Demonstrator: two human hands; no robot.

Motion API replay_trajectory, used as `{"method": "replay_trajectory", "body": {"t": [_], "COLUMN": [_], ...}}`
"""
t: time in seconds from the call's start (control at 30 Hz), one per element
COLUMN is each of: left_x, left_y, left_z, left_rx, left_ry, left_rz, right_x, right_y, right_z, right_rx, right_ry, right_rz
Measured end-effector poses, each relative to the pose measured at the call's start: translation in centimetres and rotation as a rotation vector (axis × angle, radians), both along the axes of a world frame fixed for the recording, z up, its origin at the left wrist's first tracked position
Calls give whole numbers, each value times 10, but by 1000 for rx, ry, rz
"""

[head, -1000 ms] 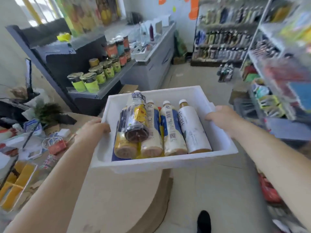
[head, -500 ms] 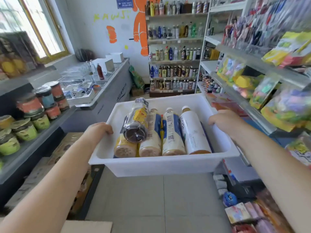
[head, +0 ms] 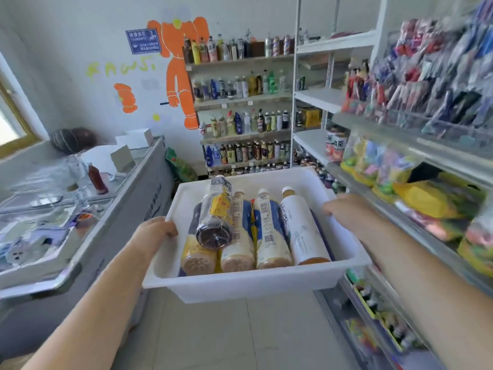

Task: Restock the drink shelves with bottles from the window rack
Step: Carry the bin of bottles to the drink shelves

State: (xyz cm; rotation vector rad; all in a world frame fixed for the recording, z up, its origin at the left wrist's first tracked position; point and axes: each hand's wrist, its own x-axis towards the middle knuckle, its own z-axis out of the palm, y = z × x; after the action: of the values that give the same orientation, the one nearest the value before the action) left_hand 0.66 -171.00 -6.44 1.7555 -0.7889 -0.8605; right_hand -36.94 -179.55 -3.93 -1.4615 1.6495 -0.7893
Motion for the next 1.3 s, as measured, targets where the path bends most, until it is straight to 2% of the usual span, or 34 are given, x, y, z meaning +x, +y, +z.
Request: {"method": "replay_trajectory", "body": {"t": [0.17, 0.43, 0.8, 1.07, 1.3], "left_x": [59, 148, 277, 376, 424], "left_y": [-165, -433, -750, -987, -1165], "left_z": [11, -15, -6, -24, 0], "left_rx": [16, -3, 15, 19, 50], "left_ry": [22, 18, 1, -55, -87], "left_rz": [-23, 16, 54, -33, -137], "right_x": [58, 143, 284, 384, 430], "right_y": [-145, -412, -757, -970, -1116], "right_z": [7, -27, -22, -56, -44], "right_rx": [-17, -64, -19, -14, 39], "right_ry": [-7, -30, -21, -68, -79], "right_rz": [-32, -15, 49, -46, -127]}}
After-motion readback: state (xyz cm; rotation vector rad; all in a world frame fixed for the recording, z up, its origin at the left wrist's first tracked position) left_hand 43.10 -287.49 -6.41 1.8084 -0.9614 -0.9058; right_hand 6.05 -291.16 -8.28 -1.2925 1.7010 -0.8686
